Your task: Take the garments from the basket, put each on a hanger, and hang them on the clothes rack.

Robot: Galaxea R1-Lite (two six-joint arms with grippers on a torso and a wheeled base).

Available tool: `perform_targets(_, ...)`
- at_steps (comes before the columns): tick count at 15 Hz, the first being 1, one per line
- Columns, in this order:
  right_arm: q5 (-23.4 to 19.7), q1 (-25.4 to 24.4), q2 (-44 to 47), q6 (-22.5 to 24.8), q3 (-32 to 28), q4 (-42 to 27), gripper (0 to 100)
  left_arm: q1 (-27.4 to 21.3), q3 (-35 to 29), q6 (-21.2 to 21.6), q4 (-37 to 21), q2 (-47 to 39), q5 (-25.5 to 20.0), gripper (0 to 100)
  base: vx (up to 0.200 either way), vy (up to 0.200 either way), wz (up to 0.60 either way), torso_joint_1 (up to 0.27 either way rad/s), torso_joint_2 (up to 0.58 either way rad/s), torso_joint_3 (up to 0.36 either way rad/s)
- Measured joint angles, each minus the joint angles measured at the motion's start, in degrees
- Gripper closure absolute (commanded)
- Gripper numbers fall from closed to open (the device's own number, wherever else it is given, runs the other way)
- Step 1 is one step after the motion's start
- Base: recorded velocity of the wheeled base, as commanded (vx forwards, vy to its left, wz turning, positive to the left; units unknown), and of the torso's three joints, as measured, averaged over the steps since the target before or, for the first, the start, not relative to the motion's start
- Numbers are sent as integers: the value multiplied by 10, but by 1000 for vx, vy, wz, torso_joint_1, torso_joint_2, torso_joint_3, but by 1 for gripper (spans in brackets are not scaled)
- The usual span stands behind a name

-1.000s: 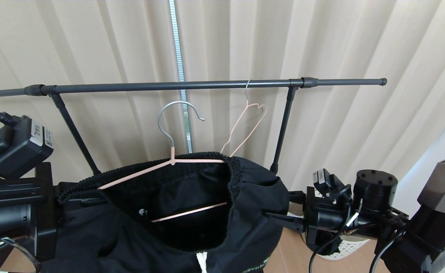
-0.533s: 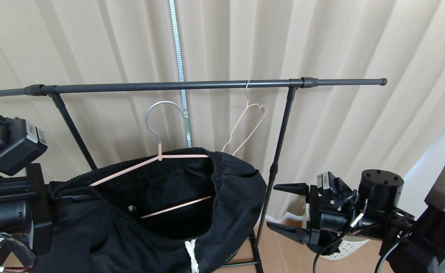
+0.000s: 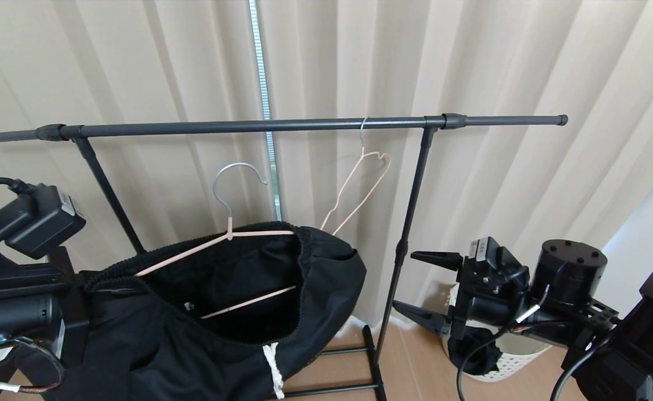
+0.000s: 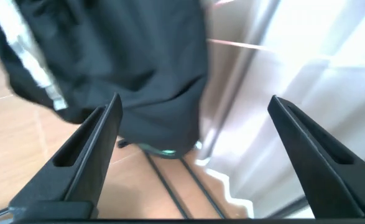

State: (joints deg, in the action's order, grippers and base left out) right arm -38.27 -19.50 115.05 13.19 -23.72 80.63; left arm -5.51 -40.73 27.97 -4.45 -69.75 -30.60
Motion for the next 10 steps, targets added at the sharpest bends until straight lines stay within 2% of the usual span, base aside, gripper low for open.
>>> perform_targets(2,25,-4,0,-1,-5,0,0,0,7,0,12,-21,3,100,0,0,0,0,0,0)
perform_targets(4,26,-6,0,-2,-7,0,0,0,8,-2,24,-44,16,100,0,0,0,0,0,0)
perform_targets(7,27,-7,-1,-7,-11,0,0,-3,8,-5,38,-95,63,100,0,0,0,0,0,0)
perform_targets(10,27,-7,-3,-9,-14,-1,0,-5,6,-5,82,-148,86,100,0,0,0,0,0,0)
